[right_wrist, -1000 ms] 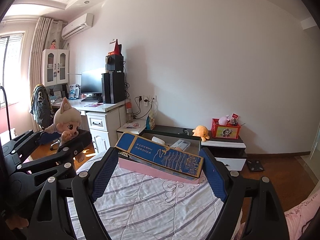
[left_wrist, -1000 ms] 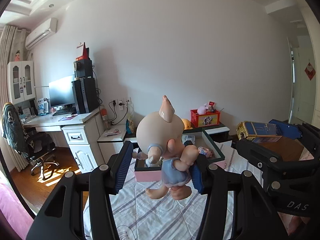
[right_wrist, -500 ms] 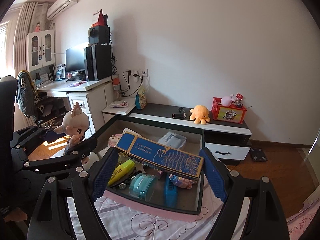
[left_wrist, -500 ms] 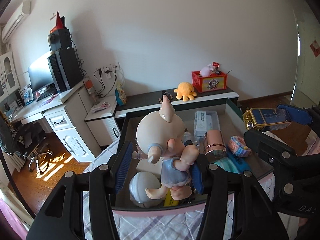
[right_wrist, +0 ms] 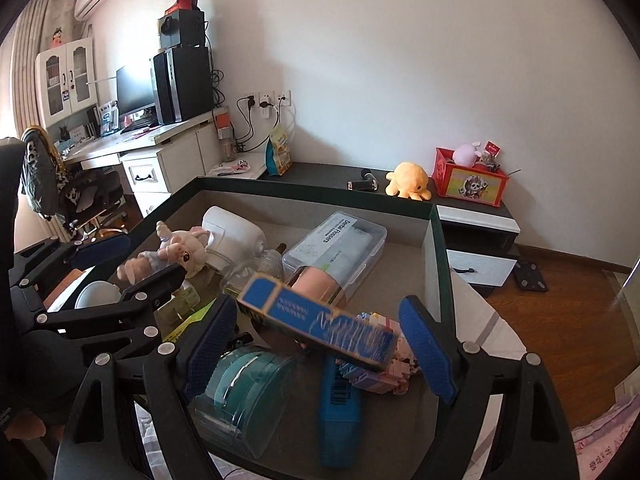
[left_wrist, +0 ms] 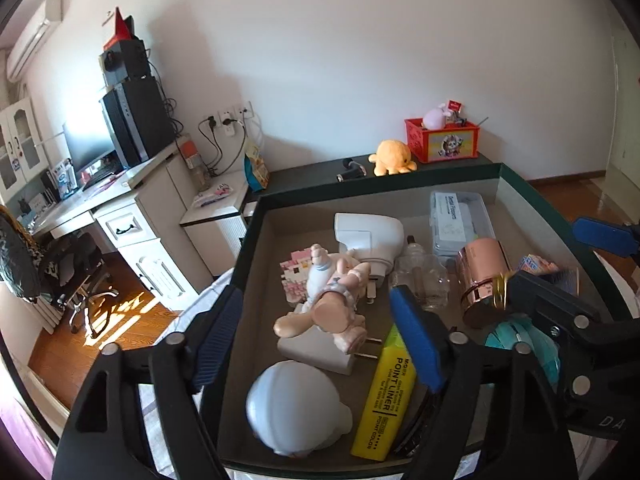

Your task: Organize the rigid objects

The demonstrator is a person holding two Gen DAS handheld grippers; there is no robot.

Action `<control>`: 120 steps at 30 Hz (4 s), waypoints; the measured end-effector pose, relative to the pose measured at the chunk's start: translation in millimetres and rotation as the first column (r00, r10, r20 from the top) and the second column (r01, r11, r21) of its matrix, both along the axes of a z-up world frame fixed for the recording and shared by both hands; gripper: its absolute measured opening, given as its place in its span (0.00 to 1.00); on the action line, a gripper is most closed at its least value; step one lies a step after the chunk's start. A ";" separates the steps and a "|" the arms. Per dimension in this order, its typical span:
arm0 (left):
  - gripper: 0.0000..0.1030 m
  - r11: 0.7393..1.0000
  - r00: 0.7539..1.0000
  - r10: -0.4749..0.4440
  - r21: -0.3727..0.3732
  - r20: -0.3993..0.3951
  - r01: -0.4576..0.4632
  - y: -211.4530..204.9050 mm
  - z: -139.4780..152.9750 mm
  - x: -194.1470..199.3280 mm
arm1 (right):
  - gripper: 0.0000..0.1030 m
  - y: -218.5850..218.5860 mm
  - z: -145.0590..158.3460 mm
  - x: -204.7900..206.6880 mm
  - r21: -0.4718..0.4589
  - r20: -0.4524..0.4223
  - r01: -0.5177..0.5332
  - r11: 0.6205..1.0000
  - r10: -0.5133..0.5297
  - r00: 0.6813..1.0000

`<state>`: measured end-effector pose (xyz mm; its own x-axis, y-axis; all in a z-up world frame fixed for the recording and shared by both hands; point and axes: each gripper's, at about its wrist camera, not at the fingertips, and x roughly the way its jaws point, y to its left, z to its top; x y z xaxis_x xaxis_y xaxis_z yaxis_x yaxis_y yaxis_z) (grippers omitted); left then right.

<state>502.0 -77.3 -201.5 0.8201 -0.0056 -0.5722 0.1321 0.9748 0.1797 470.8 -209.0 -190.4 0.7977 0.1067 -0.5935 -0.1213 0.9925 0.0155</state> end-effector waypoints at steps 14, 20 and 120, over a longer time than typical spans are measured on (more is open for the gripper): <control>1.00 0.989 0.993 -0.003 -0.147 0.119 0.020 31.2 61.9 -101.4 | 1.00 9.1 67.8 -97.8 0.037 0.152 0.036 0.999 -0.041 0.988; 1.00 0.986 0.986 -0.007 -0.161 0.168 0.035 40.4 86.0 -159.1 | 1.00 15.3 93.3 -151.9 0.033 0.189 0.032 0.999 -0.038 0.981; 1.00 0.983 0.802 0.118 -0.184 0.585 -0.011 86.2 210.4 -474.5 | 1.00 64.3 218.8 -458.7 0.041 0.532 0.018 0.999 -0.037 0.846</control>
<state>27.5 8.9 8.8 0.9995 0.0109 0.0292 -0.0121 0.9991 0.0401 12.1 -144.7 28.4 0.9930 0.0921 -0.0734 -0.0931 0.9956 -0.0107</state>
